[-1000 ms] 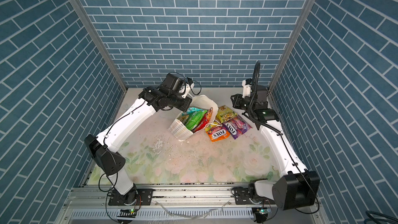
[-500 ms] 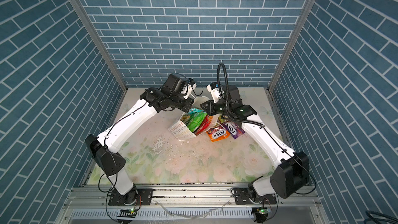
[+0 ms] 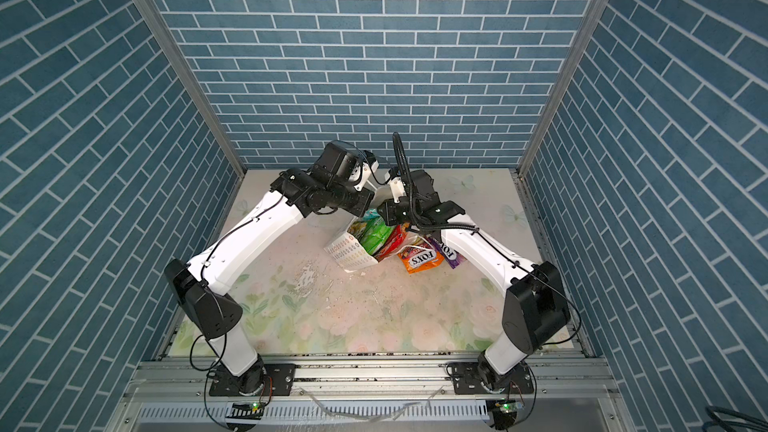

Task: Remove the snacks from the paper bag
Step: 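Move the right gripper back over the bag and lower it inside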

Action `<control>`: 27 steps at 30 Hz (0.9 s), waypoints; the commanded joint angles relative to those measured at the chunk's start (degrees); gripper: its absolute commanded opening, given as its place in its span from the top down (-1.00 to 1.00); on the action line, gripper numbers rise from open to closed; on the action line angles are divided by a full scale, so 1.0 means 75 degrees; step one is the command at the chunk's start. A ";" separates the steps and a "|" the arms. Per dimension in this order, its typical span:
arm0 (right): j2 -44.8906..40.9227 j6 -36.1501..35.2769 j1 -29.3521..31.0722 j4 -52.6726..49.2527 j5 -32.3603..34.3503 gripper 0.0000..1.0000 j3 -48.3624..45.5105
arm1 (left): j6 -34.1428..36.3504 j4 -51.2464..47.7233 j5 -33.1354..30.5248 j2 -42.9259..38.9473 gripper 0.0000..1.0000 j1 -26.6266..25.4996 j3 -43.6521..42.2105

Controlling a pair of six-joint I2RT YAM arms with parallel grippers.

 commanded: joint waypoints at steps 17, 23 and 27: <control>0.0862 -0.0201 0.0171 0.0594 0.0478 0.38 0.0308 | -0.0281 0.0530 0.0697 -0.0265 1.00 0.0336 -0.0285; 0.0972 -0.0572 0.0247 0.0690 0.0531 0.35 0.0384 | -0.0302 0.0541 0.0838 -0.0218 1.00 0.0381 -0.0213; 0.1111 -0.0849 0.0276 0.0816 0.0785 0.34 0.0427 | -0.0325 0.0577 0.0933 -0.0194 1.00 0.0402 -0.0207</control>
